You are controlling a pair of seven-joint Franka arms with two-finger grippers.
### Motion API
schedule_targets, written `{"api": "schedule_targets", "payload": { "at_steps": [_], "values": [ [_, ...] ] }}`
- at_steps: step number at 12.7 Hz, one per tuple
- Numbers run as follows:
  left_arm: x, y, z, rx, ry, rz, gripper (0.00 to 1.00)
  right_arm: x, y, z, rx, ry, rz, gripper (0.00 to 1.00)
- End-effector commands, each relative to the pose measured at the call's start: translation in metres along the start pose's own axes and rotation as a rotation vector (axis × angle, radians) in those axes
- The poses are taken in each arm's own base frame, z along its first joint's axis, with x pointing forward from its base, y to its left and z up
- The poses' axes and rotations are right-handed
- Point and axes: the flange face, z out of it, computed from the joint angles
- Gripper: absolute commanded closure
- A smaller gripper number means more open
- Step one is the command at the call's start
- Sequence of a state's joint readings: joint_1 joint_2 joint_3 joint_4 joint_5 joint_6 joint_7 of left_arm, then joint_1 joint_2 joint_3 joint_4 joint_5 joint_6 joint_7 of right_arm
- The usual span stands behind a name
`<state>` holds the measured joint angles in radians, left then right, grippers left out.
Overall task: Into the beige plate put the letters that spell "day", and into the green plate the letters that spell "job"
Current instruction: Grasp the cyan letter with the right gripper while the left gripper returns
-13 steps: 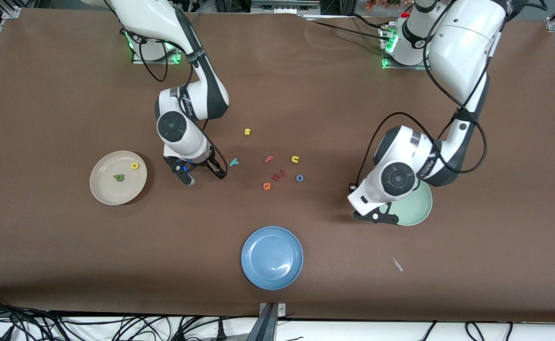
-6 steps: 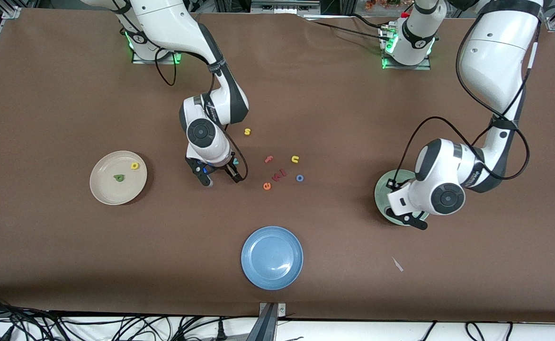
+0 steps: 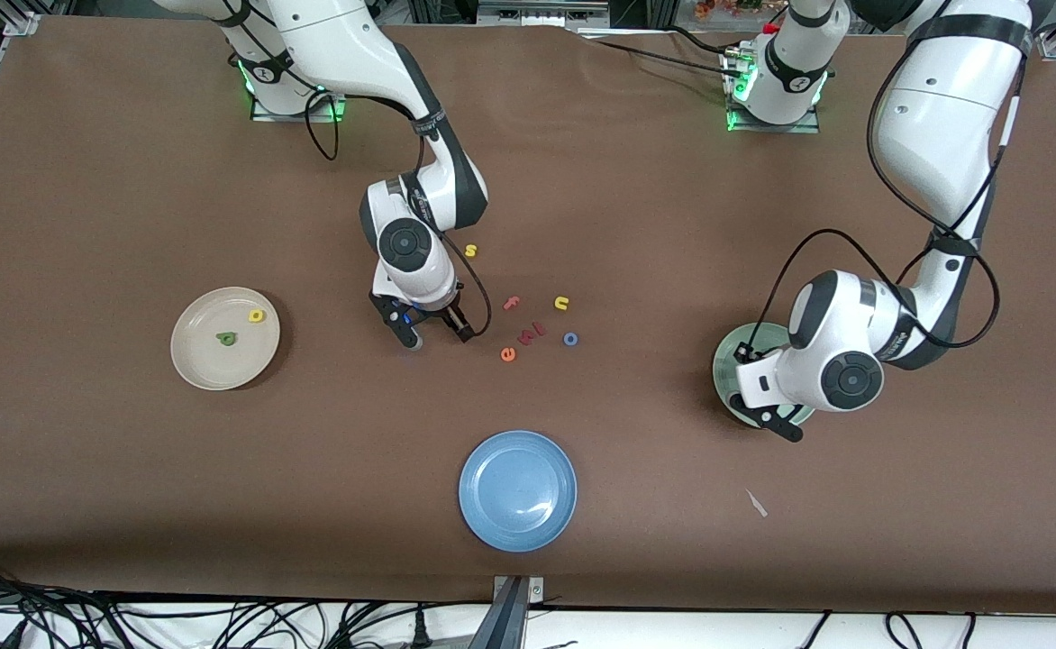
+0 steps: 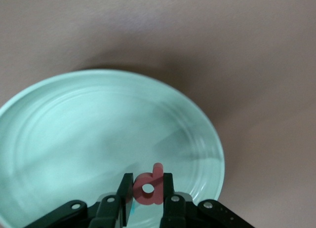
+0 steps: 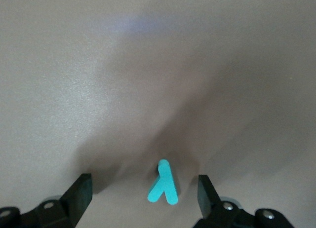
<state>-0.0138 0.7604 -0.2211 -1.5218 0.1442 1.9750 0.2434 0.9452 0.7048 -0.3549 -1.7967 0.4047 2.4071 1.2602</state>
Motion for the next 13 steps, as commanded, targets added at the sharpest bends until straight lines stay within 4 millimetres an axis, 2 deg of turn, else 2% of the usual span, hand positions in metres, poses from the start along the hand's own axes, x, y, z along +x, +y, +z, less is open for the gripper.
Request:
{"api": "schedule_targets", "payload": {
  "at_steps": [1,3,4,5,6,8,10,11,13],
  "values": [
    [0.008,0.011,0.007,0.001,0.025,0.040,1.00,0.002,-0.003,0.001,0.016,-0.003,0.003,0.29],
    [0.008,0.011,0.012,0.000,0.021,0.043,1.00,0.004,-0.003,-0.001,0.019,-0.004,-0.001,0.51],
    [0.008,0.011,0.011,-0.001,0.022,0.037,0.86,0.005,-0.003,-0.001,0.020,-0.005,0.001,0.60],
    [0.009,0.012,0.011,0.000,0.022,0.035,0.58,0.005,-0.003,-0.001,0.020,-0.005,0.001,0.69],
    [0.008,0.012,0.012,-0.002,0.021,0.036,0.01,0.005,-0.003,-0.001,0.020,-0.005,0.001,0.74],
    [0.008,0.015,0.006,-0.018,0.024,0.035,0.00,0.005,-0.003,-0.001,0.020,-0.005,0.001,0.81],
    [0.003,0.007,-0.001,-0.022,0.023,0.027,0.00,0.008,-0.004,-0.003,0.023,-0.004,0.004,0.92],
    [0.000,0.007,-0.010,-0.022,0.014,0.023,0.00,0.015,-0.007,-0.009,0.028,-0.008,0.014,0.99],
    [-0.003,0.017,-0.043,-0.021,0.031,-0.003,0.00,0.034,-0.013,-0.031,0.003,-0.042,-0.004,1.00]
  ]
}}
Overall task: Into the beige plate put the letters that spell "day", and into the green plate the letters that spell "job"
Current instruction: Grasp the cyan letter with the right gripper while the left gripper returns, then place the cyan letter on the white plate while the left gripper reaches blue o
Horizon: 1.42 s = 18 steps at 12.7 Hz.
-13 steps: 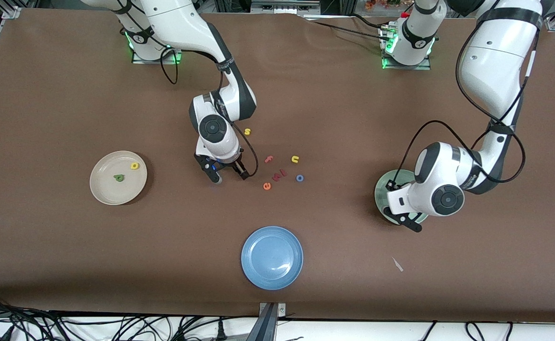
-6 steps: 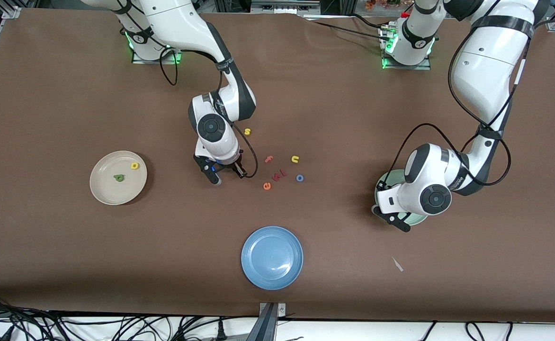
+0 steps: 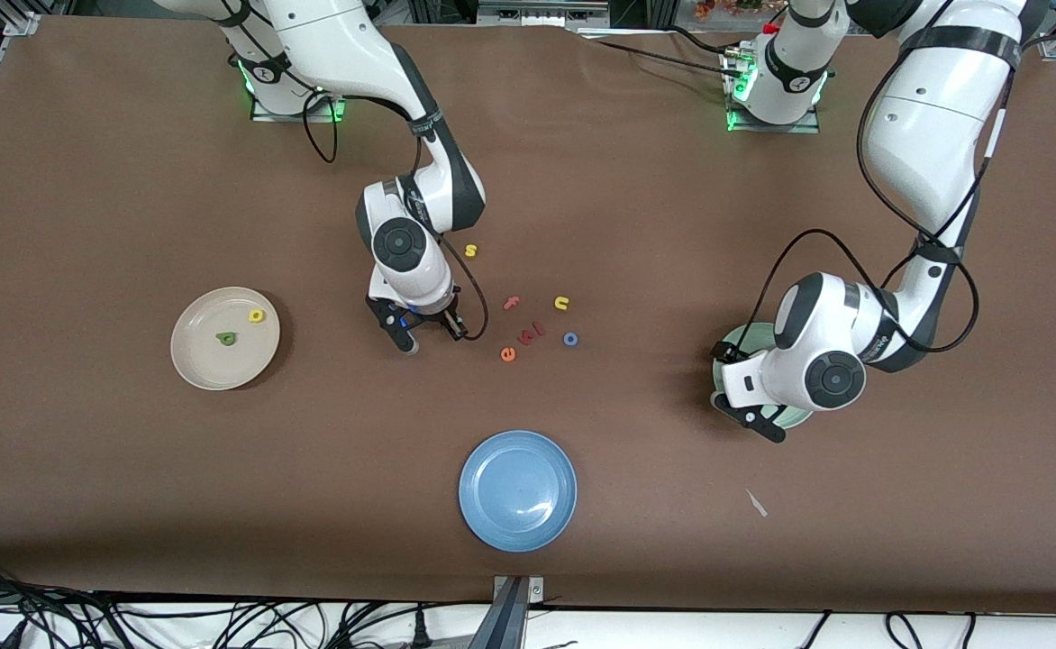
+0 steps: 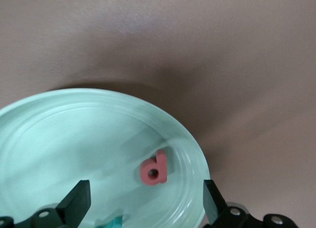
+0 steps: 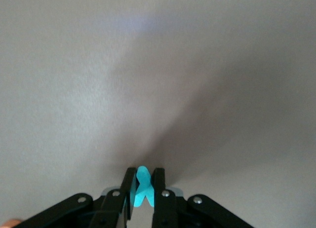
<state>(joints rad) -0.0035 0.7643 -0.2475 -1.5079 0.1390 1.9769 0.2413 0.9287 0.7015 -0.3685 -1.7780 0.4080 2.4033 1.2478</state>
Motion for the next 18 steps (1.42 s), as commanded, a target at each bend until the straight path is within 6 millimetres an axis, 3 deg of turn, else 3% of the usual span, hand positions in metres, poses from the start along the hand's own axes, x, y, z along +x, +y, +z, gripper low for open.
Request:
{"api": "schedule_targets", "payload": {
  "at_steps": [1,5,7,9,11,14,16,17,18],
  "values": [
    [-0.009,0.014,-0.044,-0.019,0.020,-0.043,0.00,0.025,-0.012,-0.032,-0.055,-0.073,-0.062,1.00],
    [0.003,0.061,-0.051,-0.071,0.031,-0.217,0.00,0.100,0.017,-0.068,-0.175,-0.124,-0.301,1.00],
    [0.010,0.095,-0.050,-0.078,0.024,-0.332,0.00,0.137,0.037,-0.083,-0.209,-0.154,-0.390,1.00],
    [0.020,0.143,-0.044,-0.051,0.017,-0.467,0.00,0.175,0.060,-0.090,-0.239,-0.184,-0.490,1.00],
    [0.029,0.180,-0.034,-0.055,0.017,-0.578,0.00,0.214,0.089,-0.092,-0.254,-0.207,-0.592,1.00],
    [0.045,0.244,-0.024,-0.067,0.085,-0.693,0.00,0.303,0.142,-0.082,-0.241,-0.246,-0.698,1.00],
    [0.056,0.271,-0.014,-0.091,0.150,-0.701,0.00,0.344,0.167,-0.070,-0.238,-0.267,-0.779,1.00],
    [0.060,0.276,-0.008,-0.086,0.165,-0.685,0.00,0.352,0.171,-0.068,-0.236,-0.263,-0.792,0.83],
    [0.064,0.286,-0.004,-0.085,0.183,-0.674,0.00,0.352,0.168,-0.068,-0.236,-0.252,-0.779,0.23]
  ]
}}
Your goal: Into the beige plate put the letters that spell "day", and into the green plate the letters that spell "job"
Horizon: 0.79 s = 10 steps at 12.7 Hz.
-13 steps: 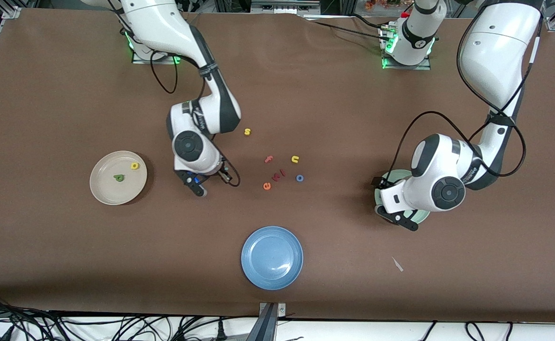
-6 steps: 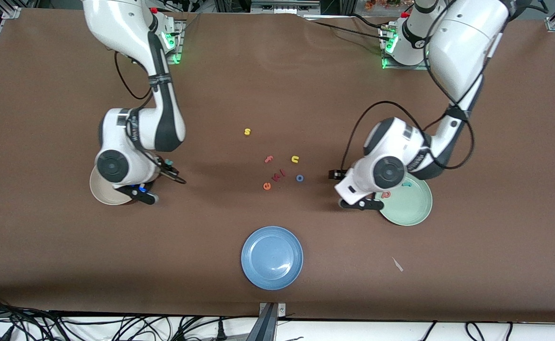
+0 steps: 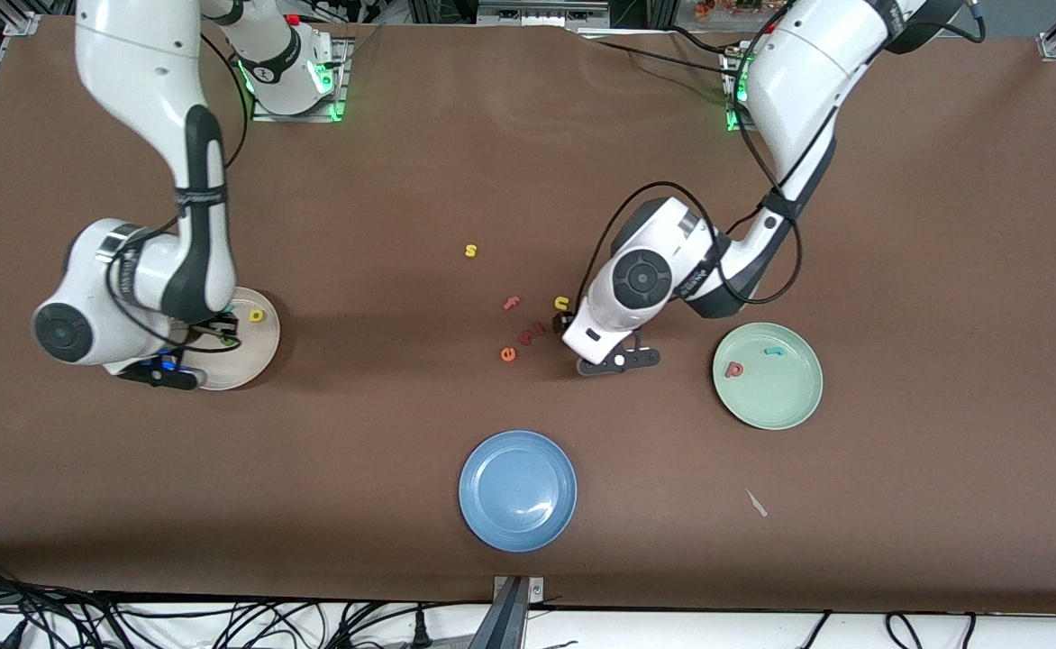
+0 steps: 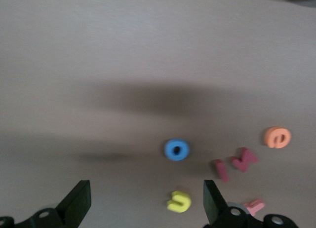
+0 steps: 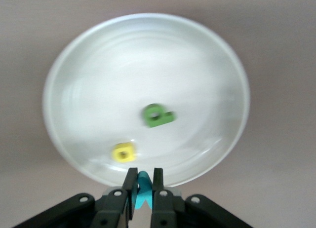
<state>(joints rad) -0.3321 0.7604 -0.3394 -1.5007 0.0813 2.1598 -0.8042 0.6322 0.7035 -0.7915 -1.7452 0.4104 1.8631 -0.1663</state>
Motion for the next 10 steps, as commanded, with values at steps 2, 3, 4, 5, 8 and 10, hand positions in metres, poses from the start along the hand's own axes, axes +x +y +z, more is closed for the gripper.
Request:
{"api": "schedule_targets", "payload": {
  "at_steps": [2,3,4,5,8,10],
  "values": [
    [-0.004,0.020,0.024,0.037,0.055,0.026,0.00,0.009,-0.021,-0.007,-0.004,0.029,0.005,0.00],
    [-0.009,0.024,0.029,0.068,0.076,0.050,0.00,0.009,-0.027,-0.010,-0.002,0.031,0.018,0.00],
    [-0.008,0.023,0.035,0.084,0.082,0.060,0.00,0.010,-0.038,-0.012,0.002,0.035,0.024,0.00],
    [-0.008,0.023,0.034,0.082,0.083,0.068,0.02,0.010,-0.048,-0.015,0.006,0.039,0.039,0.00],
    [-0.007,0.024,0.035,0.075,0.086,0.055,0.26,0.006,-0.087,-0.018,0.022,0.039,0.093,0.00],
    [-0.005,0.026,0.034,0.048,0.105,0.051,0.29,-0.001,-0.114,-0.027,0.023,0.018,0.135,0.00]
  ]
}}
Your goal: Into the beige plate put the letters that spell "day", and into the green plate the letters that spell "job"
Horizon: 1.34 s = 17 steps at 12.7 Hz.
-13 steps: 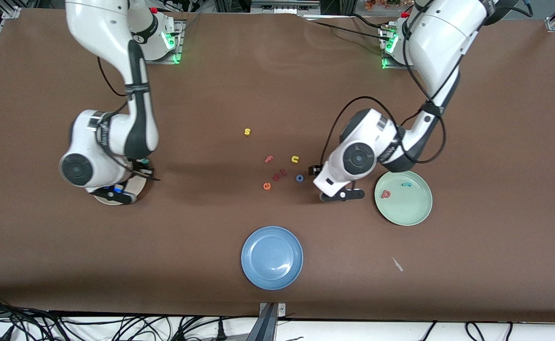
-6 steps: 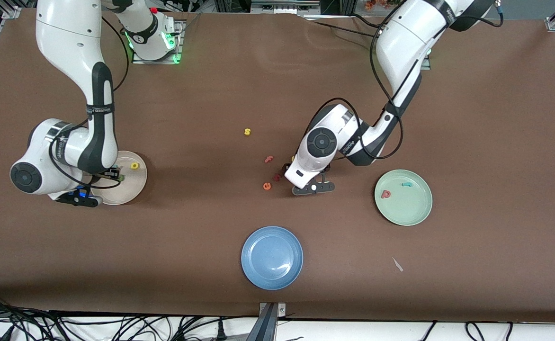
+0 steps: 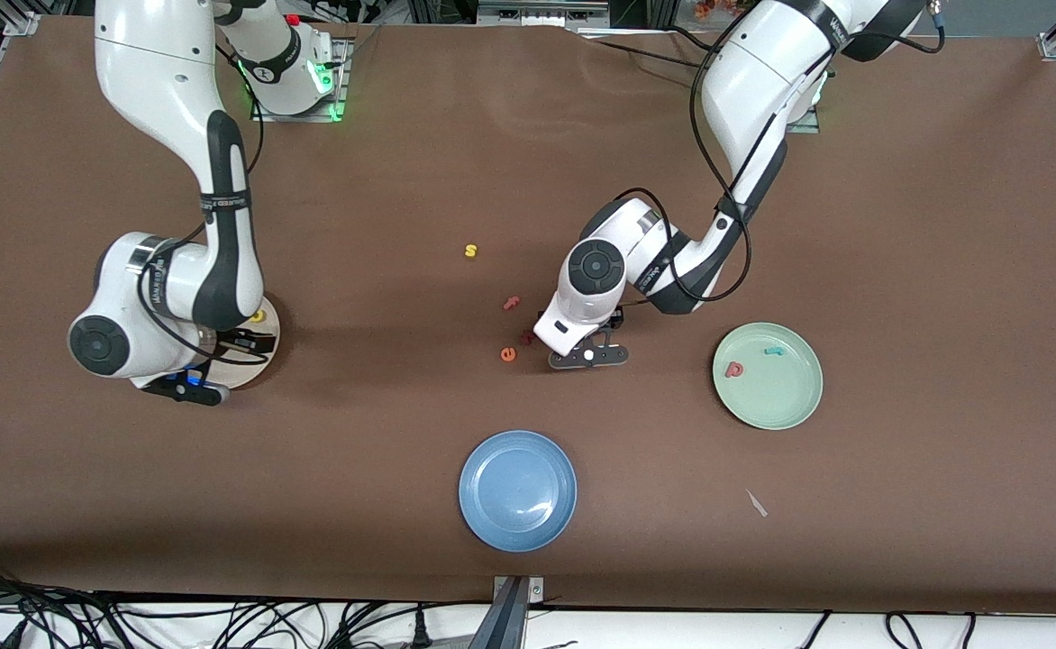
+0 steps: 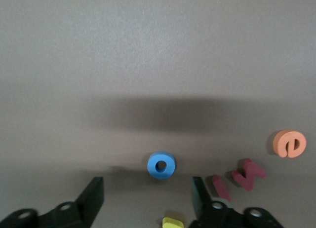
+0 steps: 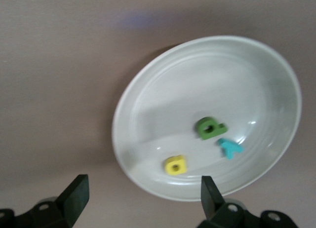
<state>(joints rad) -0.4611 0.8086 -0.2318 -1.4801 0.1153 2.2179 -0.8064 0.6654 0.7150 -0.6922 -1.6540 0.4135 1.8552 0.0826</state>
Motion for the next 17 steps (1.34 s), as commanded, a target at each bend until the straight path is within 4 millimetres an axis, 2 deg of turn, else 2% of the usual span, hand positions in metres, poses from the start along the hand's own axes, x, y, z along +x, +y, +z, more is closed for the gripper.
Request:
{"api": "schedule_targets", "payload": {
  "at_steps": [1,4,5,6,9,10,15,16,17],
  "values": [
    [0.008,0.006,-0.001,-0.023,0.044,-0.011,0.29,-0.012,-0.036,-0.021,0.014,-0.023,0.049,0.00],
    [0.007,0.008,0.008,-0.028,0.045,-0.007,0.29,-0.026,-0.060,-0.041,-0.001,-0.061,0.061,0.00],
    [0.006,0.008,0.011,-0.022,0.045,0.000,0.34,-0.028,-0.064,-0.047,-0.002,-0.069,0.055,0.00],
    [0.006,0.009,0.012,-0.030,0.057,0.012,0.44,-0.029,-0.066,-0.053,-0.002,-0.072,0.049,0.00],
    [0.010,0.009,0.010,-0.062,0.084,0.010,0.55,-0.038,-0.077,-0.059,0.006,-0.078,0.021,0.00],
    [0.010,0.009,0.011,-0.061,0.085,0.011,0.59,-0.041,-0.076,-0.064,0.031,-0.082,0.004,0.00],
    [0.001,0.006,0.020,-0.028,0.054,0.009,0.57,-0.042,-0.047,-0.091,0.002,-0.064,-0.096,0.00],
    [-0.001,0.005,0.023,-0.022,0.047,0.009,0.57,-0.042,-0.039,-0.099,0.024,-0.064,-0.105,0.00],
    [-0.001,0.005,0.025,-0.019,0.044,0.010,0.57,-0.046,-0.030,-0.114,0.044,-0.048,-0.123,0.00]
  ]
}}
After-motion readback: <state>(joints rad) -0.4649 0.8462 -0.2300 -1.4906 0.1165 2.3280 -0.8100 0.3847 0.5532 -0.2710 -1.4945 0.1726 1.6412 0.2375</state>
